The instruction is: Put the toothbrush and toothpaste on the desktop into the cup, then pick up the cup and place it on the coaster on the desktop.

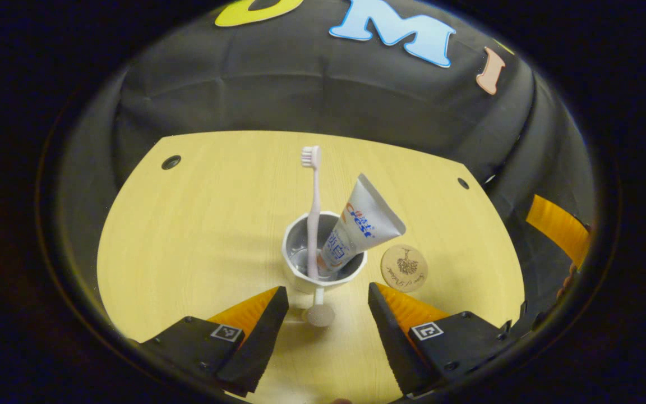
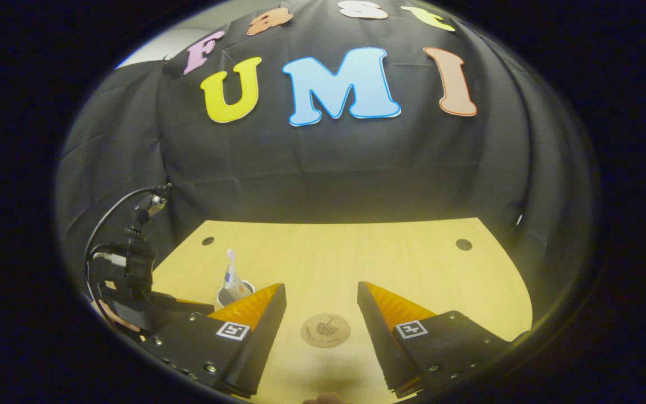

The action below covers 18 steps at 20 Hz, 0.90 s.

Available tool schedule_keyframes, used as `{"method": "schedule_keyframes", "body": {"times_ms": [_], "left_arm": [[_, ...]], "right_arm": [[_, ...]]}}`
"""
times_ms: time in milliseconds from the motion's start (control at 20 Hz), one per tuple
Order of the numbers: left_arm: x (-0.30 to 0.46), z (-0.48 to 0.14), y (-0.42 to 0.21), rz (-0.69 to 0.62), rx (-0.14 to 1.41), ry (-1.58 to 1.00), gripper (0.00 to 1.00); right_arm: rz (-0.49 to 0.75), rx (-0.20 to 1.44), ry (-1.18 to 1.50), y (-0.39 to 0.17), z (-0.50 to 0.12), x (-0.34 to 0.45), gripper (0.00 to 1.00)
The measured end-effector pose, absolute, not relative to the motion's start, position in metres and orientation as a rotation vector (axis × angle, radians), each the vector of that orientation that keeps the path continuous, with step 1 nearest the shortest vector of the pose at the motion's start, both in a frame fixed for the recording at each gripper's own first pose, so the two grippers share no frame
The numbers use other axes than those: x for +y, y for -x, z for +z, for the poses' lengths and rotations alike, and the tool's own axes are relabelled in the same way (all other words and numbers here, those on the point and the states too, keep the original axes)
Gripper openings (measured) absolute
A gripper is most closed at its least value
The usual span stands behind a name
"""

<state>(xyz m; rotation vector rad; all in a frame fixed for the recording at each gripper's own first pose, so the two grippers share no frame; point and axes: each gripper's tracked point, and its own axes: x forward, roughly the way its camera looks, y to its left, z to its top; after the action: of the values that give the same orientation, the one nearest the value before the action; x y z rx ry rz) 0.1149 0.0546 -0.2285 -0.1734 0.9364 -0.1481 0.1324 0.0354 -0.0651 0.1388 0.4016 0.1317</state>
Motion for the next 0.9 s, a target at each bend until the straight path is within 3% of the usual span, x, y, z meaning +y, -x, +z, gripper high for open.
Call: {"method": "schedule_keyframes", "body": {"times_ms": [100,150,250,300,350,450,500,550,600,650,750,900], "left_arm": [[0.054,-0.238,-0.121,-0.159,0.985,0.135,0.89],[0.053,-0.246,-0.122,-0.160,1.009,0.109,0.93],[0.051,-0.261,-0.123,-0.170,1.060,0.077,0.93],[0.048,-0.267,-0.124,-0.179,1.085,0.071,0.88],[0.049,-0.271,-0.125,-0.178,1.104,0.063,0.93],[0.053,-0.279,-0.128,-0.169,1.125,0.059,0.88],[0.055,-0.283,-0.129,-0.164,1.131,0.057,0.93],[0.057,-0.288,-0.131,-0.156,1.139,0.058,0.88],[0.058,-0.292,-0.131,-0.151,1.148,0.062,0.93],[0.059,-0.295,-0.130,-0.146,1.160,0.068,0.91],[0.061,-0.301,-0.129,-0.137,1.179,0.083,0.78],[0.061,-0.308,-0.127,-0.128,1.199,0.109,0.71]], "right_arm": [[0.114,0.421,-0.137,-0.129,-0.071,0.025,0.79],[0.099,0.430,-0.134,-0.129,-0.074,0.019,0.79],[0.080,0.453,-0.146,-0.128,-0.080,0.011,0.80],[0.077,0.466,-0.156,-0.127,-0.084,0.011,0.81],[0.072,0.478,-0.162,-0.126,-0.087,0.009,0.79],[0.059,0.497,-0.175,-0.125,-0.091,0.005,0.79],[0.058,0.506,-0.179,-0.125,-0.094,0.005,0.79],[0.054,0.514,-0.180,-0.125,-0.096,0.003,0.79],[0.051,0.521,-0.180,-0.124,-0.098,0.003,0.79],[0.049,0.529,-0.180,-0.124,-0.100,0.002,0.79],[0.047,0.541,-0.183,-0.123,-0.103,0.002,0.79],[0.047,0.559,-0.188,-0.122,-0.108,0.003,0.79]]}}
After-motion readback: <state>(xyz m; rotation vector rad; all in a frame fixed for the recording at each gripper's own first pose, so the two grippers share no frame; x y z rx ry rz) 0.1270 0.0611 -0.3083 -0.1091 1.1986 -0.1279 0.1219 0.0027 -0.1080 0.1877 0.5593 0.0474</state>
